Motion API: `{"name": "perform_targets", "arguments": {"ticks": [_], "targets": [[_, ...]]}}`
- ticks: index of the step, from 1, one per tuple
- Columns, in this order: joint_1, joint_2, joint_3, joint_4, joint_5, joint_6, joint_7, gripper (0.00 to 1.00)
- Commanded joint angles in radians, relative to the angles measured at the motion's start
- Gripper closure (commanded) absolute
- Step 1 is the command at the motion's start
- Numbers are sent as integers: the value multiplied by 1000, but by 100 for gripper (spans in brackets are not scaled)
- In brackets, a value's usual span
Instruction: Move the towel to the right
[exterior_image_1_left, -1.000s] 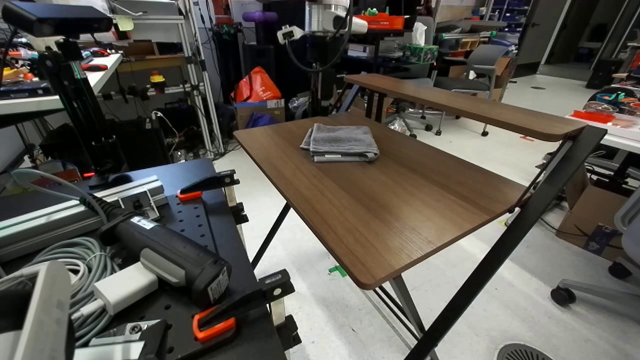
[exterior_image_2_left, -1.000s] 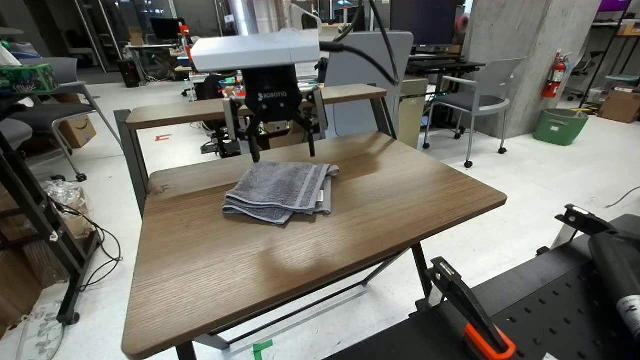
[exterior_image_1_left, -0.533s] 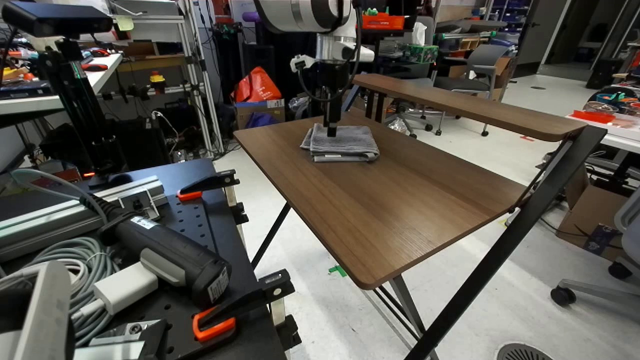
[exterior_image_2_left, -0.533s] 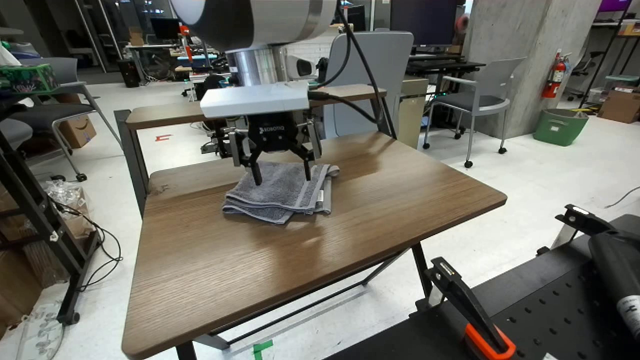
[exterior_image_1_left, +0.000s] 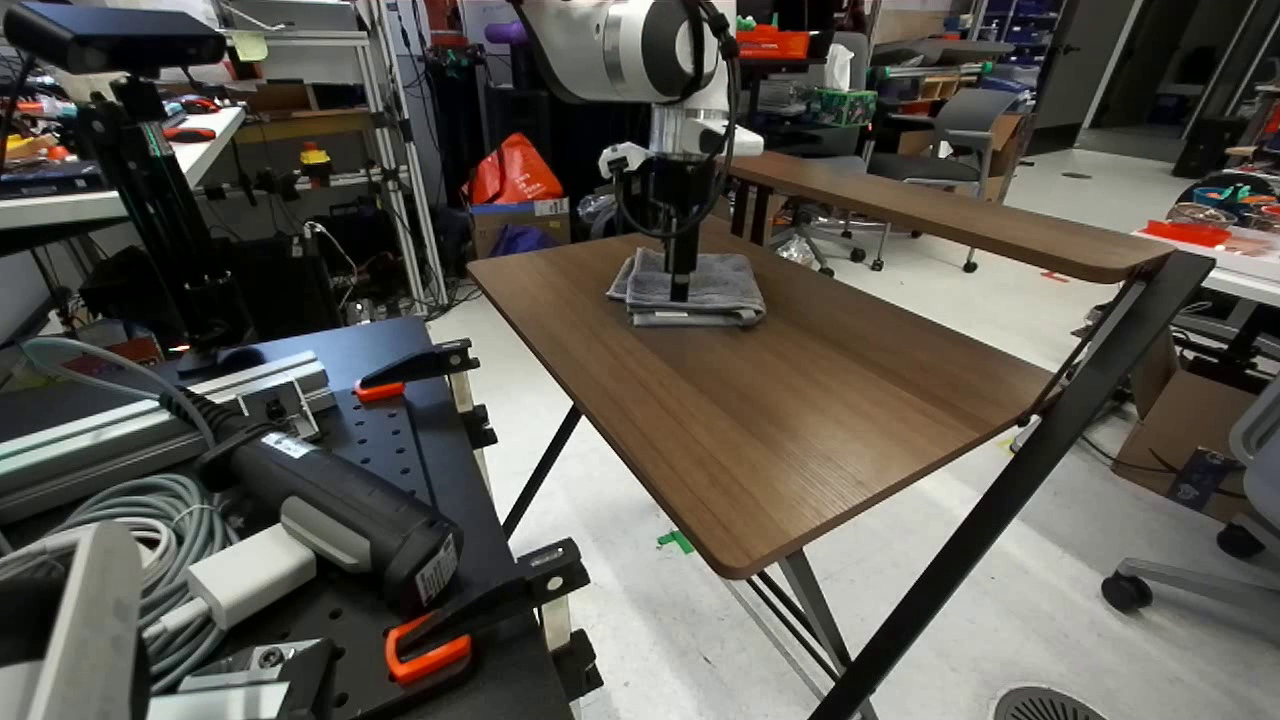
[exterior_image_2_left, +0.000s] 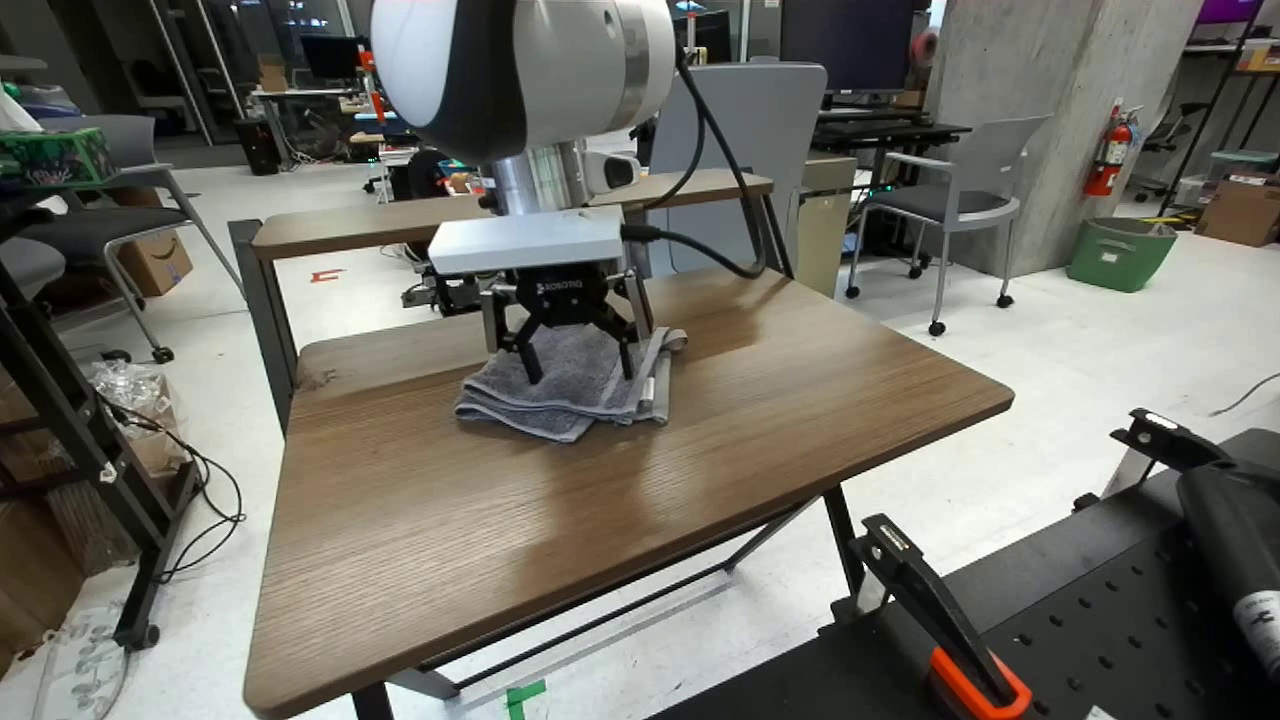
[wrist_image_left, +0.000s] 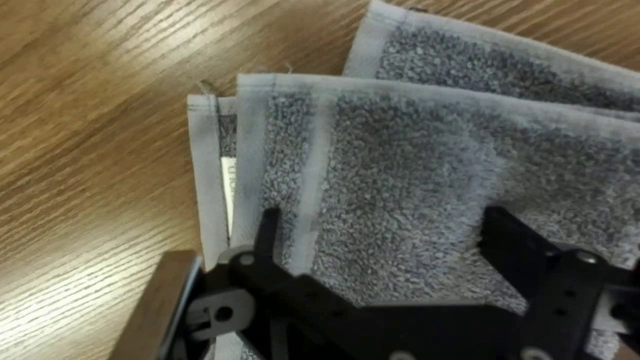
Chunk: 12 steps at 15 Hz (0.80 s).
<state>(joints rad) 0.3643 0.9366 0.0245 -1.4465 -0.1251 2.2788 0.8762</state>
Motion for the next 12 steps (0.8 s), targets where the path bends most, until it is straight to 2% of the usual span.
{"name": "perform_targets", "arguments": {"ticks": [1, 8, 12], "targets": [[-2, 26, -32, 21, 27, -6, 10, 0], [-77, 2, -80, -37, 95, 10, 35, 0], [-145, -18, -114, -74, 140, 17, 61, 0]]}}
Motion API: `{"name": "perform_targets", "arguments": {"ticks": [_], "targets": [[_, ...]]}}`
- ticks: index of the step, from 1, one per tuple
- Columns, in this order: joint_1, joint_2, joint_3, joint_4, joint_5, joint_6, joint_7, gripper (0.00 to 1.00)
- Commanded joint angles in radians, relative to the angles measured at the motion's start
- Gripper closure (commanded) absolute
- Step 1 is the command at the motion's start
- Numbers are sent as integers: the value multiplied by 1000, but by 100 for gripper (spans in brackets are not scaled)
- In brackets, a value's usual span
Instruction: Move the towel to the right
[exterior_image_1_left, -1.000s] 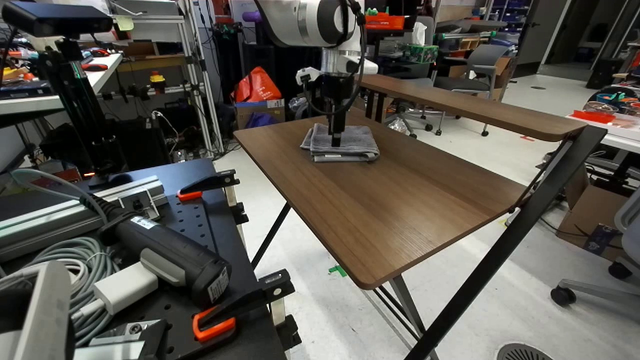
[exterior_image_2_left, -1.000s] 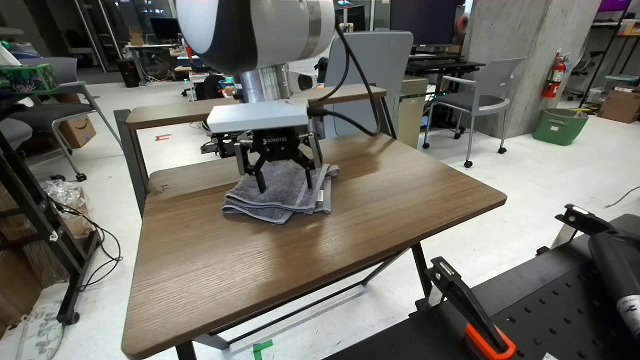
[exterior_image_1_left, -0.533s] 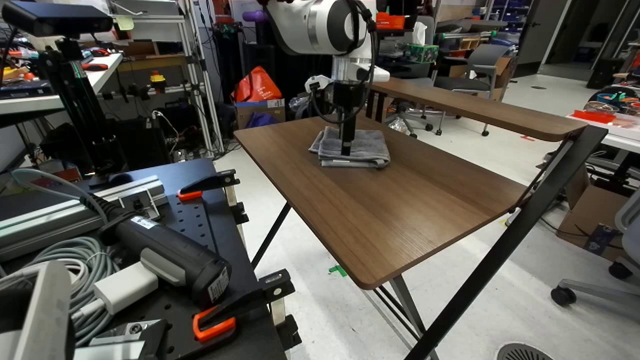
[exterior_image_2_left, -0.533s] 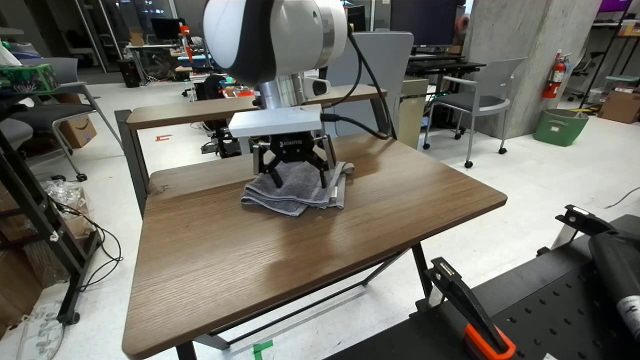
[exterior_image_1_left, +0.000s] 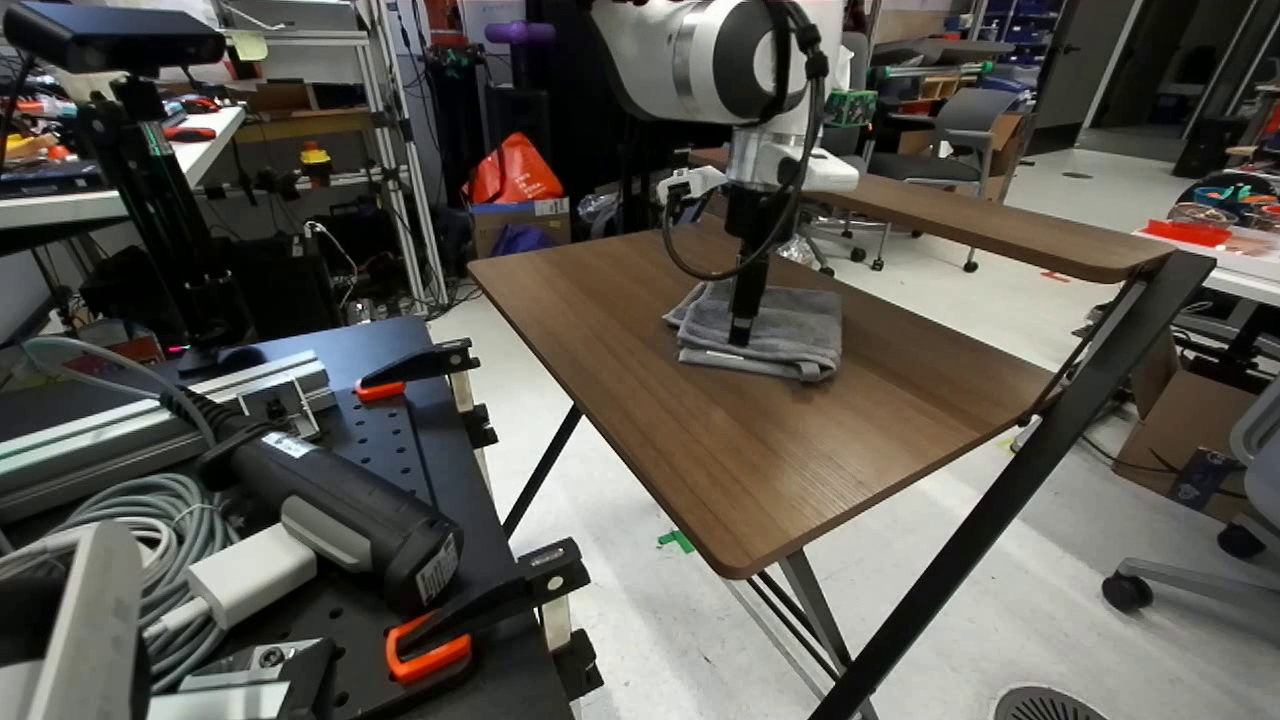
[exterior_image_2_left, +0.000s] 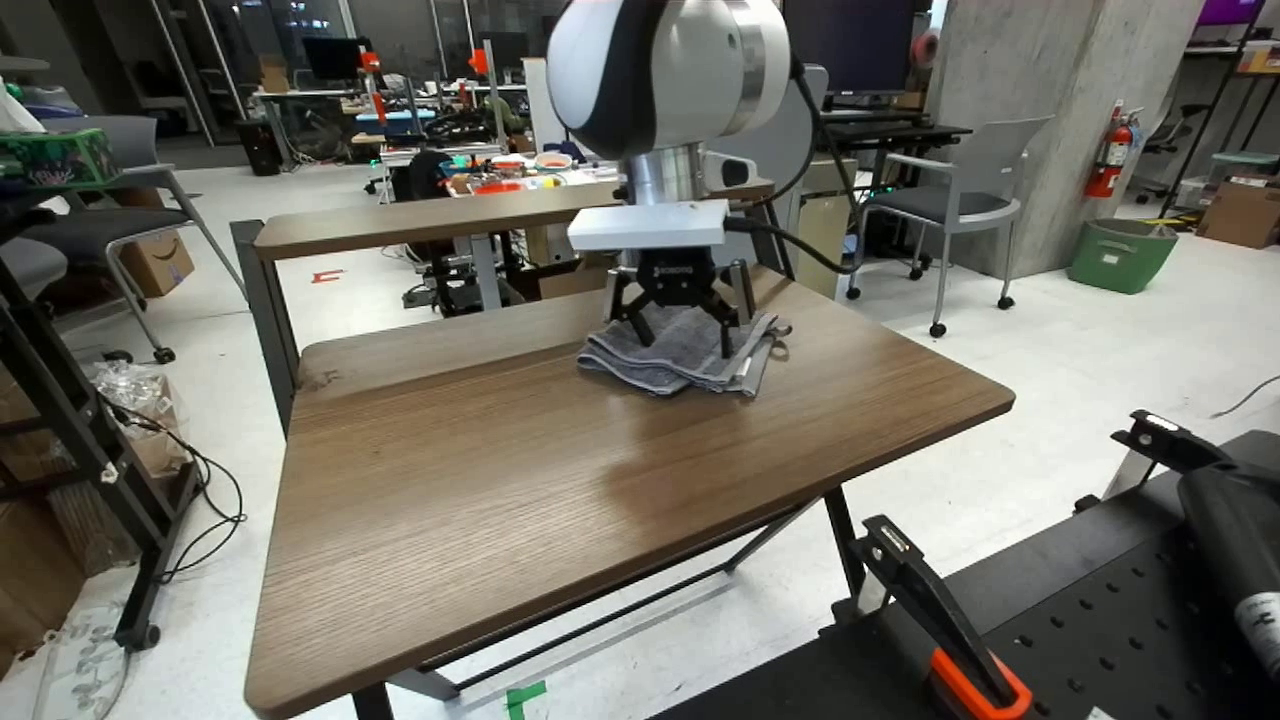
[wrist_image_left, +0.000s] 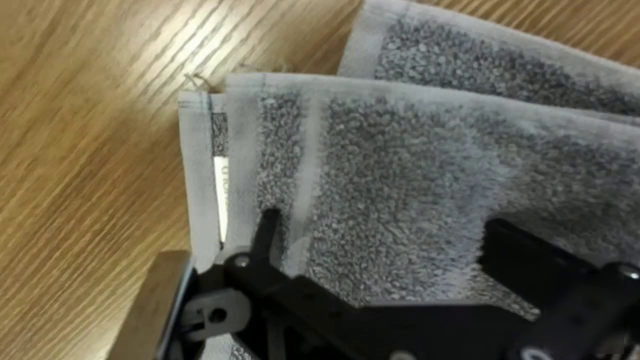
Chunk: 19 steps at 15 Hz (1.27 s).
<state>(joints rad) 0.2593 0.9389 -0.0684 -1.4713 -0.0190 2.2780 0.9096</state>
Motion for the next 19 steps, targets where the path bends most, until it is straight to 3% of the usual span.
{"name": "perform_targets", "arguments": {"ticks": [1, 9, 14, 17, 18, 19], "targets": [[-59, -24, -31, -58, 49, 25, 39, 0], [-218, -68, -43, -103, 181, 35, 67, 0], [-230, -186, -30, -181, 191, 87, 32, 0], [-180, -328, -36, -292, 129, 121, -20, 0], [-209, -197, -37, -162, 161, 92, 10, 0], [-196, -242, -35, -194, 154, 93, 0, 0]]}}
